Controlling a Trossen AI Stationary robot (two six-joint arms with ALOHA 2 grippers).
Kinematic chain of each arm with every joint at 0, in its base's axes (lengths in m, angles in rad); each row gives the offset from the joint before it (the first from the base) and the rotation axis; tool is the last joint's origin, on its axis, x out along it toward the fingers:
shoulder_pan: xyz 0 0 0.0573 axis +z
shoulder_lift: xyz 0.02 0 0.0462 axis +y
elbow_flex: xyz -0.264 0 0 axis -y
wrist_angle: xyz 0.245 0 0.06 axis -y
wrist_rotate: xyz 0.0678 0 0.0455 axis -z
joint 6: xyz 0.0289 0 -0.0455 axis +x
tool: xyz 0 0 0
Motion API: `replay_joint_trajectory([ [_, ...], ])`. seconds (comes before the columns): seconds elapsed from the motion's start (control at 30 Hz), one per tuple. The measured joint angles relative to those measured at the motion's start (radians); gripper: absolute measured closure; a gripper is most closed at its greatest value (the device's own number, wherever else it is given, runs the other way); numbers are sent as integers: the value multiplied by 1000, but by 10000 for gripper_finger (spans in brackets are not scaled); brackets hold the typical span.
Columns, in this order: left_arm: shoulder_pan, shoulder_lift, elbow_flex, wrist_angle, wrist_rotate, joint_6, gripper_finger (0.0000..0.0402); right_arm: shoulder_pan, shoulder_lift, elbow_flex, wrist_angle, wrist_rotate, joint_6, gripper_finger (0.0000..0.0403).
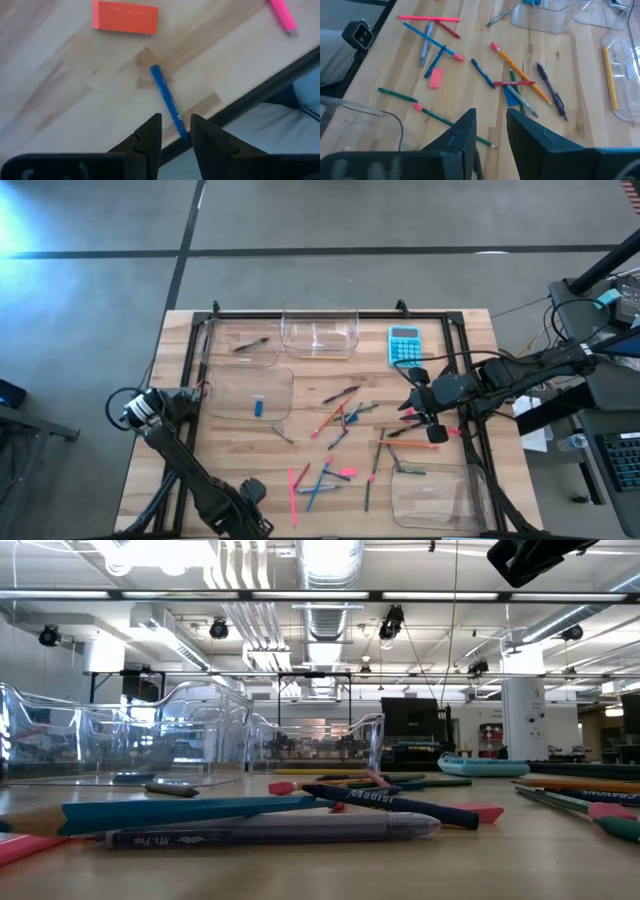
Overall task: Sort crayons/erasers/pens/pencils in bins
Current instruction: Put the blue crayon into the bottom right transparent bin
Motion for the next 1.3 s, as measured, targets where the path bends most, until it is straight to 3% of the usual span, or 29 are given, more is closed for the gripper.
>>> replay_joint_trajectory([
  [0.37, -3, 48, -11, 62, -11, -6, 310, 0, 0, 0, 1, 1, -2, 303],
  [0.77, -3, 105, -27, 82, 15, -6, 237, 0, 0, 0, 1, 2, -3, 303],
  [0.97, -2, 126, -35, 85, 36, -6, 232, 0, 0, -1, 22, 3, -6, 303],
  [1.1, 1, 148, -38, 70, 51, 4, 258, 0, 0, -1, 24, 3, -9, 303],
  [1.3, 2, 161, -56, 60, 75, 31, 352, 0, 0, -1, 24, 8, -9, 303],
])
